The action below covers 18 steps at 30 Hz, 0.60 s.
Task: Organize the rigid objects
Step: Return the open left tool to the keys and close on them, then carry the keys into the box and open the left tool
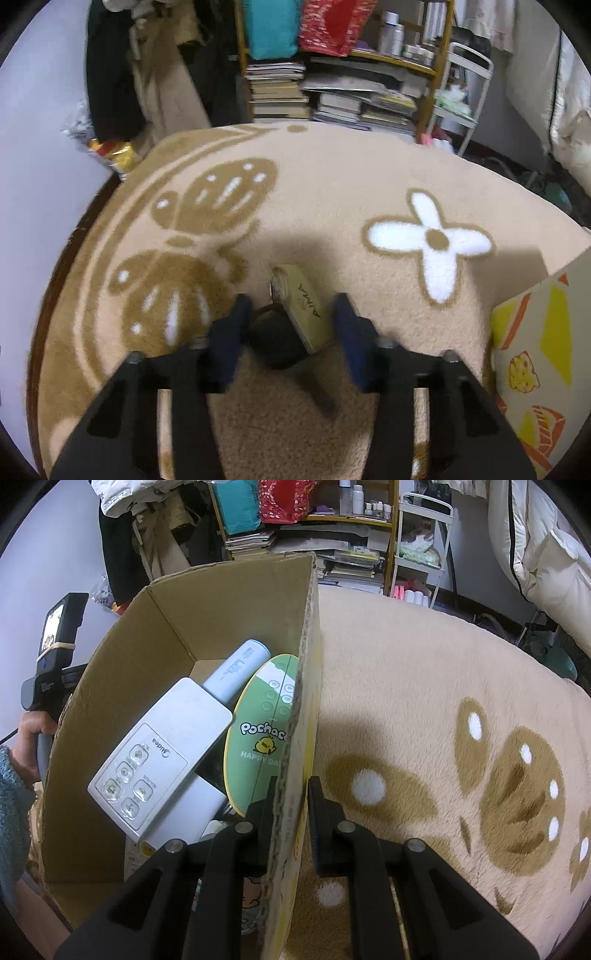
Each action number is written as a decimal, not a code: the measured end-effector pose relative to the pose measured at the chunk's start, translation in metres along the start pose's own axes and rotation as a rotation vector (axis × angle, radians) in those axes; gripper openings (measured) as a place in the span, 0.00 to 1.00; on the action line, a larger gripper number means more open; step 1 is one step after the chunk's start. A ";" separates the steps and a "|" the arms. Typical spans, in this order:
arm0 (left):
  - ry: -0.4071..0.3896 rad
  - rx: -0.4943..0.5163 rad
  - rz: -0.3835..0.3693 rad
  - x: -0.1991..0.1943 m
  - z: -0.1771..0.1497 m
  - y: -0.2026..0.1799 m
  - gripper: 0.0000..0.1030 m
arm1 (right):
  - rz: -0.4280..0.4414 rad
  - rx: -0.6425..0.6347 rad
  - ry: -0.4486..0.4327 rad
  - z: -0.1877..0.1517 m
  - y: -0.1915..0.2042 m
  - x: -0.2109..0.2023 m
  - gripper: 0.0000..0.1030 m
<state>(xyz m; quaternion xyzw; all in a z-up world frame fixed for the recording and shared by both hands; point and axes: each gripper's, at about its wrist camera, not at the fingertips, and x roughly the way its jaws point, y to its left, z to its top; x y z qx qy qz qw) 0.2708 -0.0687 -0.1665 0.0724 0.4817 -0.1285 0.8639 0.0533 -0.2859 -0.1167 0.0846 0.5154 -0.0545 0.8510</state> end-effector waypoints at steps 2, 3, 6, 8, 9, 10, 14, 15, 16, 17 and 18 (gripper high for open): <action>-0.005 0.004 -0.004 -0.005 0.001 0.001 0.35 | 0.002 0.003 0.001 0.001 0.000 0.000 0.13; -0.011 0.006 -0.011 -0.007 0.000 0.002 0.34 | 0.002 0.003 0.001 0.000 0.000 0.000 0.13; -0.014 -0.011 -0.025 -0.015 0.001 0.007 0.18 | 0.003 0.001 0.000 0.000 0.000 0.000 0.13; -0.021 -0.021 -0.056 -0.022 0.001 0.010 0.16 | 0.004 0.002 0.000 0.000 -0.001 0.000 0.13; -0.028 -0.006 -0.062 -0.025 0.000 0.009 0.16 | 0.004 0.003 0.000 0.000 -0.001 0.000 0.13; -0.030 0.006 -0.058 -0.025 0.000 0.007 0.16 | 0.003 0.002 0.000 0.000 -0.001 0.000 0.13; -0.031 0.017 -0.035 -0.034 -0.004 0.003 0.15 | 0.004 0.003 0.000 0.001 -0.001 0.000 0.13; -0.034 0.019 -0.032 -0.037 -0.005 0.002 0.14 | 0.004 0.002 0.000 0.001 -0.001 0.000 0.13; -0.039 0.023 -0.033 -0.042 -0.006 0.000 0.13 | 0.004 0.002 0.000 0.000 -0.001 0.000 0.13; -0.044 0.029 -0.029 -0.046 -0.006 -0.002 0.13 | 0.003 0.002 0.000 0.000 -0.002 0.000 0.13; -0.048 0.035 -0.023 -0.049 -0.006 -0.003 0.12 | 0.003 0.002 0.000 0.001 -0.002 0.000 0.13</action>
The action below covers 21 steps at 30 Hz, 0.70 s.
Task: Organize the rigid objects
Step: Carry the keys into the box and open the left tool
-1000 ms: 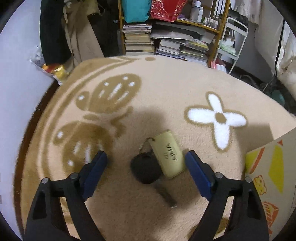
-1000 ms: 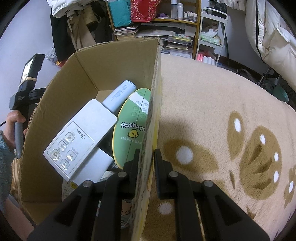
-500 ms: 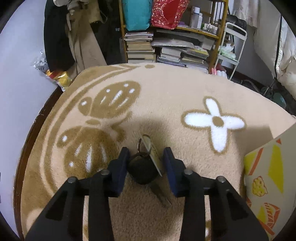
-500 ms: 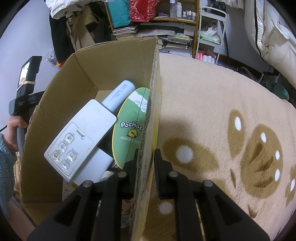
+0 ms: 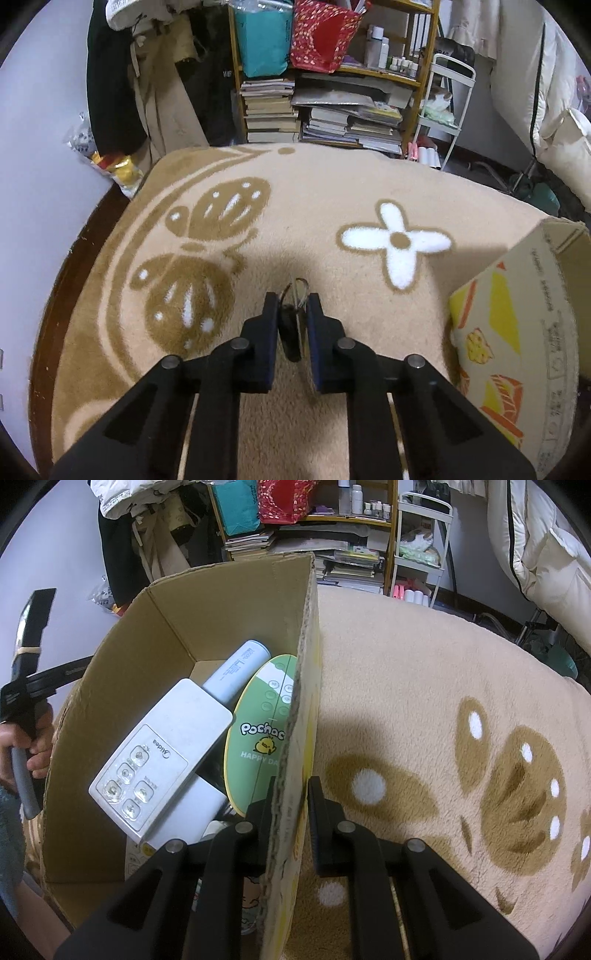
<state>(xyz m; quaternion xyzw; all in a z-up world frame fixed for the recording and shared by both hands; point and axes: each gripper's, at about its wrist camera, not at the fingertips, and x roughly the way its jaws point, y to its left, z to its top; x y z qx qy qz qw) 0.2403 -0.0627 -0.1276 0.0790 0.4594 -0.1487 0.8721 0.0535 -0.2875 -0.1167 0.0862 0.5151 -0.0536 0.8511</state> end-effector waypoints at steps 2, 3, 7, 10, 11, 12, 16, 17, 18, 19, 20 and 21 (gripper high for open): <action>-0.019 0.019 0.020 -0.010 0.000 -0.003 0.12 | 0.002 0.002 0.001 0.000 0.000 0.000 0.13; -0.022 0.024 0.022 -0.014 0.000 -0.004 0.12 | 0.002 0.001 0.000 0.000 0.000 0.000 0.13; -0.042 0.045 0.050 -0.034 0.000 -0.009 0.12 | 0.000 -0.001 0.000 0.000 -0.001 0.000 0.13; -0.067 0.057 0.061 -0.057 0.000 -0.014 0.12 | 0.002 0.001 0.000 0.000 -0.001 -0.001 0.13; -0.077 0.062 0.058 -0.066 0.000 -0.018 0.12 | 0.003 0.002 0.001 0.001 -0.001 -0.001 0.13; -0.086 0.068 0.055 -0.074 0.001 -0.021 0.12 | 0.004 0.003 0.001 0.001 -0.001 -0.001 0.13; -0.118 0.088 0.061 -0.108 0.001 -0.038 0.12 | 0.005 0.005 0.002 0.002 0.000 -0.001 0.13; -0.135 0.096 0.067 -0.119 0.000 -0.044 0.12 | 0.005 0.005 0.002 0.002 0.000 -0.001 0.13; -0.153 0.102 0.068 -0.130 0.000 -0.051 0.12 | 0.004 0.005 0.002 0.002 0.001 -0.001 0.13; -0.166 0.103 0.063 -0.138 -0.001 -0.056 0.12 | 0.005 0.006 0.003 0.002 0.001 -0.001 0.13; -0.181 0.102 0.053 -0.149 -0.002 -0.061 0.12 | 0.006 0.007 0.003 0.002 0.000 -0.001 0.13; -0.197 0.104 0.043 -0.161 -0.003 -0.066 0.12 | 0.006 0.009 0.003 0.002 0.000 -0.001 0.13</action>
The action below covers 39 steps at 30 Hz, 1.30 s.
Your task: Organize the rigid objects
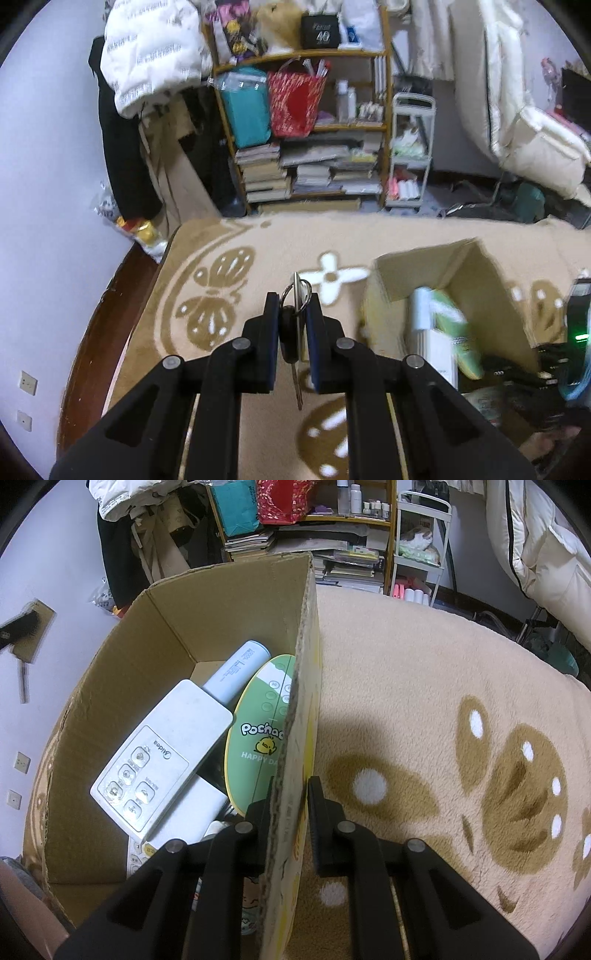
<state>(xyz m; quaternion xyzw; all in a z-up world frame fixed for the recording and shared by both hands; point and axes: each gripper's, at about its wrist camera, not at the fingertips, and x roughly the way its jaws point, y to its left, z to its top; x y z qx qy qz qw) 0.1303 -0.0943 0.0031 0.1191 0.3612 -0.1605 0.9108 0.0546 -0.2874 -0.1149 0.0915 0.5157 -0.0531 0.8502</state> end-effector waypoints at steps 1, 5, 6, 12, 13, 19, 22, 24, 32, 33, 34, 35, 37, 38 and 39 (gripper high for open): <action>-0.013 0.004 -0.006 -0.010 0.001 -0.005 0.12 | 0.000 0.001 0.000 0.000 0.000 0.000 0.13; -0.023 -0.001 -0.051 -0.039 0.000 -0.027 0.12 | -0.001 0.002 0.000 0.000 0.000 -0.001 0.13; -0.022 -0.001 -0.062 -0.042 -0.001 -0.032 0.12 | -0.002 0.002 0.000 -0.001 0.001 -0.001 0.13; 0.046 0.024 -0.130 -0.041 -0.026 -0.075 0.12 | -0.020 -0.009 -0.004 -0.004 0.004 -0.004 0.13; 0.055 0.034 -0.130 -0.040 -0.030 -0.081 0.12 | -0.023 -0.012 -0.004 -0.005 0.004 -0.004 0.13; 0.109 0.074 -0.088 -0.030 -0.050 -0.105 0.13 | -0.027 -0.009 -0.015 -0.008 0.007 -0.010 0.13; 0.116 0.055 -0.082 -0.028 -0.052 -0.102 0.14 | -0.021 -0.008 -0.032 -0.009 0.008 -0.017 0.13; 0.124 0.035 -0.080 -0.028 -0.051 -0.096 0.14 | -0.019 -0.007 -0.041 -0.009 0.009 -0.022 0.15; 0.129 -0.003 -0.068 -0.043 -0.054 -0.079 0.25 | -0.019 -0.001 -0.081 -0.013 0.007 -0.048 0.15; 0.126 -0.006 -0.070 -0.045 -0.055 -0.077 0.29 | -0.023 -0.005 -0.087 -0.013 0.008 -0.052 0.15; 0.123 -0.006 -0.069 -0.049 -0.056 -0.075 0.31 | -0.028 -0.007 -0.096 -0.013 0.008 -0.058 0.15; 0.121 -0.004 -0.065 -0.051 -0.057 -0.073 0.32 | -0.029 -0.008 -0.102 -0.014 0.008 -0.062 0.18; 0.112 0.000 -0.055 -0.057 -0.060 -0.070 0.39 | -0.023 -0.003 -0.125 -0.017 0.009 -0.075 0.31; 0.102 0.001 -0.048 -0.062 -0.061 -0.067 0.43 | -0.020 0.000 -0.136 -0.019 0.008 -0.081 0.39; 0.093 0.000 -0.044 -0.066 -0.062 -0.066 0.49 | -0.016 0.004 -0.151 -0.020 0.008 -0.088 0.43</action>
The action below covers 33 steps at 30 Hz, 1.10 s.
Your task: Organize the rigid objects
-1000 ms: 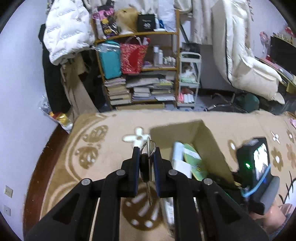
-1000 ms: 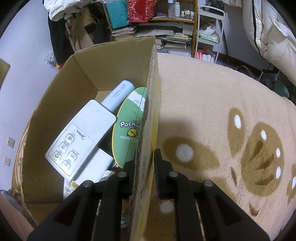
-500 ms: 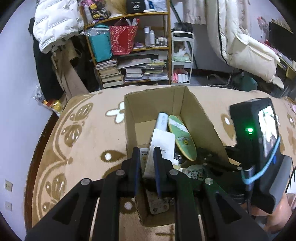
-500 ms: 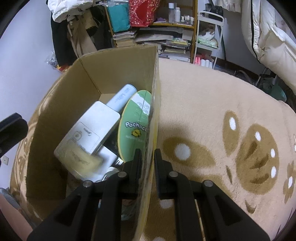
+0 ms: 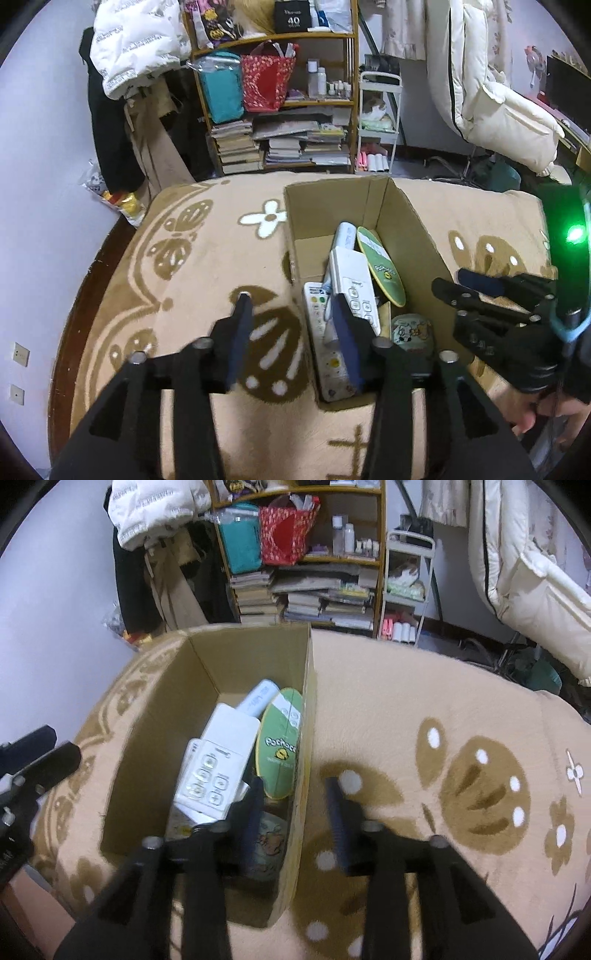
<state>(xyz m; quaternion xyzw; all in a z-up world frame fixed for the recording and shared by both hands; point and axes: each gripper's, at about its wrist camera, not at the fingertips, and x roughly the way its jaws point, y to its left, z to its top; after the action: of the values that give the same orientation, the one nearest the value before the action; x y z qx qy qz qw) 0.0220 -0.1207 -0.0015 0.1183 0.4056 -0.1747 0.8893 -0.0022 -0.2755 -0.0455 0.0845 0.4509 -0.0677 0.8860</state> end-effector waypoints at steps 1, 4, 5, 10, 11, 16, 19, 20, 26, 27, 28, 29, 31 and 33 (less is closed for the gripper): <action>-0.015 -0.002 0.006 -0.005 -0.002 0.002 0.53 | 0.003 0.003 -0.013 -0.001 -0.001 -0.007 0.45; -0.042 -0.008 0.016 -0.020 -0.008 0.009 0.70 | 0.010 0.016 -0.062 -0.006 0.000 -0.032 0.64; -0.049 -0.012 0.017 -0.025 -0.010 0.011 0.74 | 0.014 0.022 -0.076 -0.007 -0.001 -0.037 0.68; -0.103 -0.037 0.008 -0.050 -0.020 0.023 0.93 | 0.041 0.068 -0.149 -0.017 -0.002 -0.071 0.93; -0.116 -0.041 0.004 -0.054 -0.022 0.025 0.95 | 0.047 0.074 -0.161 -0.019 -0.002 -0.075 0.96; -0.154 -0.035 -0.003 -0.074 -0.032 0.030 0.98 | 0.053 0.056 -0.224 -0.029 0.005 -0.102 1.00; -0.155 -0.037 -0.005 -0.081 -0.039 0.031 0.98 | 0.032 0.032 -0.252 -0.038 0.009 -0.114 1.00; -0.168 -0.038 0.004 -0.085 -0.042 0.031 0.98 | 0.026 0.029 -0.261 -0.041 0.010 -0.118 1.00; -0.221 -0.010 0.049 -0.101 -0.061 0.028 0.98 | 0.030 0.011 -0.306 -0.055 0.015 -0.133 1.00; -0.233 -0.011 0.055 -0.104 -0.065 0.028 0.98 | 0.029 0.003 -0.314 -0.058 0.016 -0.134 1.00; -0.238 -0.010 0.062 -0.105 -0.067 0.027 0.98 | 0.029 -0.004 -0.317 -0.060 0.018 -0.135 1.00; -0.245 -0.010 0.077 -0.106 -0.069 0.027 0.98 | 0.030 -0.010 -0.323 -0.062 0.019 -0.136 1.00; -0.253 -0.009 0.101 -0.107 -0.074 0.027 0.98 | 0.036 -0.018 -0.335 -0.067 0.020 -0.137 1.00; -0.246 -0.013 0.103 -0.105 -0.079 0.030 0.98 | 0.041 -0.022 -0.336 -0.069 0.021 -0.135 1.00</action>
<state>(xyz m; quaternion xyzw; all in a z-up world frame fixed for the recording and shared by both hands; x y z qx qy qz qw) -0.0836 -0.0433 0.0302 0.1106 0.2881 -0.1395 0.9409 -0.1316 -0.2344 0.0258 0.0713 0.2954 -0.0579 0.9509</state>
